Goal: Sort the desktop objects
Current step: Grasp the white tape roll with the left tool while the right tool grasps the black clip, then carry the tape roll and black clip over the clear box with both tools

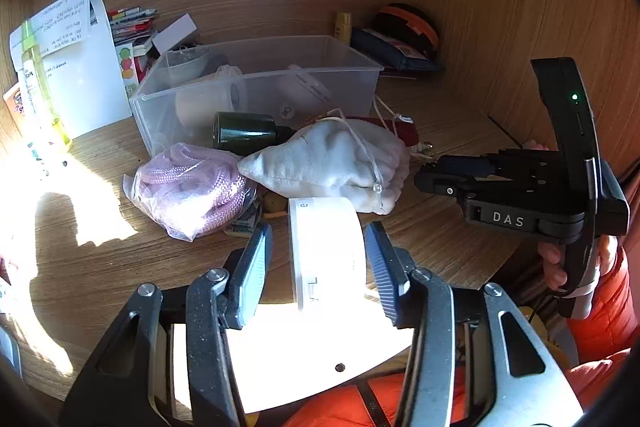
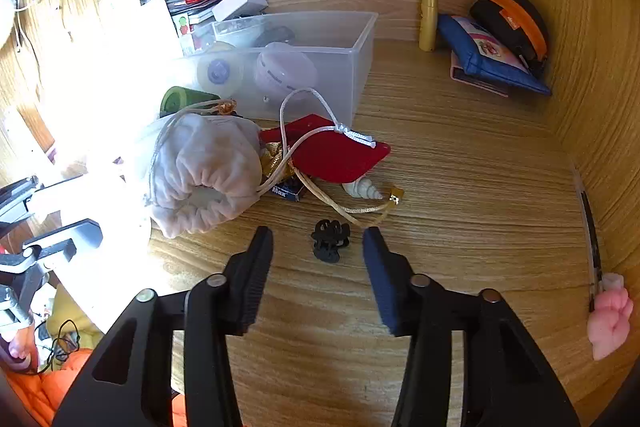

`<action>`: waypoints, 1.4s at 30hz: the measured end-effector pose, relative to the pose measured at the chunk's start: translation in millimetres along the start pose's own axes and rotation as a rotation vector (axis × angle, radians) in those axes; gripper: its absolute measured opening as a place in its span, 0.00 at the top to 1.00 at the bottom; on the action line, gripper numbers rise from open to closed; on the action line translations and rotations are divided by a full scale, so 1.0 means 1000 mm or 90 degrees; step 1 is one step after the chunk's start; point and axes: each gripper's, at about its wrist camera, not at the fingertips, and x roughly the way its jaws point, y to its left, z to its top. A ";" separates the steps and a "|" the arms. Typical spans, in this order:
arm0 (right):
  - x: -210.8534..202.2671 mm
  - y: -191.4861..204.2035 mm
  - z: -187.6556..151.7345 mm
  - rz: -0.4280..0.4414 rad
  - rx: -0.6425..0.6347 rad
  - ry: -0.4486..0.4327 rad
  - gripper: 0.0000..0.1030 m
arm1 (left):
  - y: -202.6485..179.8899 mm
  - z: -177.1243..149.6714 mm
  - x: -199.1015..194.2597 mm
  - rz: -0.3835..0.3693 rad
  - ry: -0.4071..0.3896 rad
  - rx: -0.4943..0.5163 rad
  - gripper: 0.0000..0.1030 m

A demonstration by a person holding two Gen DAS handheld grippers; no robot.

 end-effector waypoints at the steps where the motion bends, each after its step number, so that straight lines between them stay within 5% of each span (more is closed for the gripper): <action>1: 0.002 0.001 0.001 0.001 0.000 0.000 0.71 | 0.001 -0.001 0.003 0.000 0.004 -0.003 0.57; 7: 0.009 0.007 0.003 -0.009 -0.016 -0.008 0.83 | 0.008 -0.001 0.007 0.011 0.008 -0.020 0.72; 25: -0.033 0.019 0.005 0.024 -0.034 -0.066 0.83 | 0.025 0.011 -0.030 0.050 -0.062 -0.041 0.72; 42: -0.043 0.022 0.042 0.039 -0.054 -0.116 0.83 | 0.068 0.071 -0.039 0.083 -0.147 -0.057 0.72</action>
